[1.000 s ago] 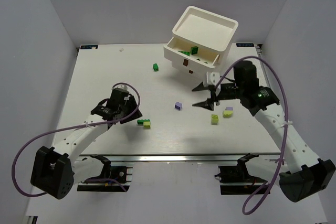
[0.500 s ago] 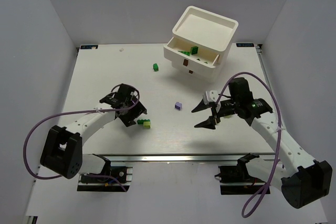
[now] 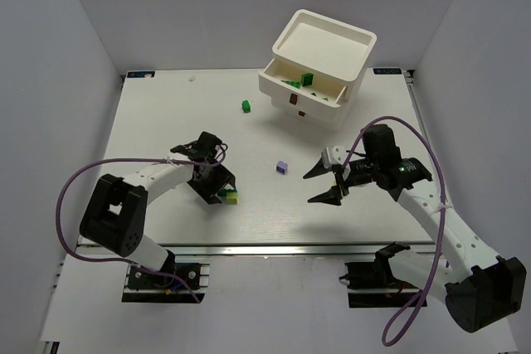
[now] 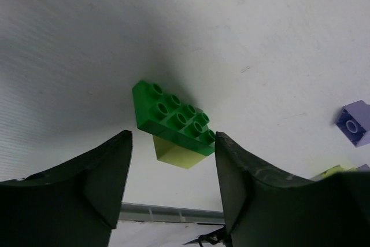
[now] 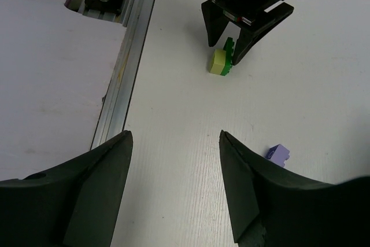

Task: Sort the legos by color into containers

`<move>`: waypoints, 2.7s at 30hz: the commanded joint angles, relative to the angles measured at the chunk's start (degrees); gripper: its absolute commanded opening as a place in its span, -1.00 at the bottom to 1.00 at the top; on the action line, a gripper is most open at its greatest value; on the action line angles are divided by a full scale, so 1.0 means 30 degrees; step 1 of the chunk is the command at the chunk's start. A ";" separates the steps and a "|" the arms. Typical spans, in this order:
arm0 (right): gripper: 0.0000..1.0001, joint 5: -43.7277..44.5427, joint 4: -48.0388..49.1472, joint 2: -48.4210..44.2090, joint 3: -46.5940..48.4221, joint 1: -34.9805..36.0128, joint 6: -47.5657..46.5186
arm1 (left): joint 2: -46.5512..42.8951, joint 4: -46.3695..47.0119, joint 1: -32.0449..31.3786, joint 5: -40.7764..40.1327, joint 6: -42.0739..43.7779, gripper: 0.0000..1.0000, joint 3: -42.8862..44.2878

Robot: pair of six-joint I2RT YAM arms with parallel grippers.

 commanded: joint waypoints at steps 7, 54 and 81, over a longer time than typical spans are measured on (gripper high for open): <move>0.33 -0.0460 0.0187 -0.0341 -0.0158 -0.0072 -0.0432 | 0.1306 0.0292 -0.0084 -0.0476 -0.0654 0.05 0.1710; 0.74 1.5535 1.6880 0.5224 -0.0010 0.5052 2.4649 | -0.4029 1.3273 -0.1840 0.0462 -0.6073 -1.00 0.0095; 0.52 1.8259 2.0664 0.7629 0.0048 0.5436 2.5583 | -0.4113 1.3798 -0.2370 -0.0212 -0.9678 -1.00 0.0713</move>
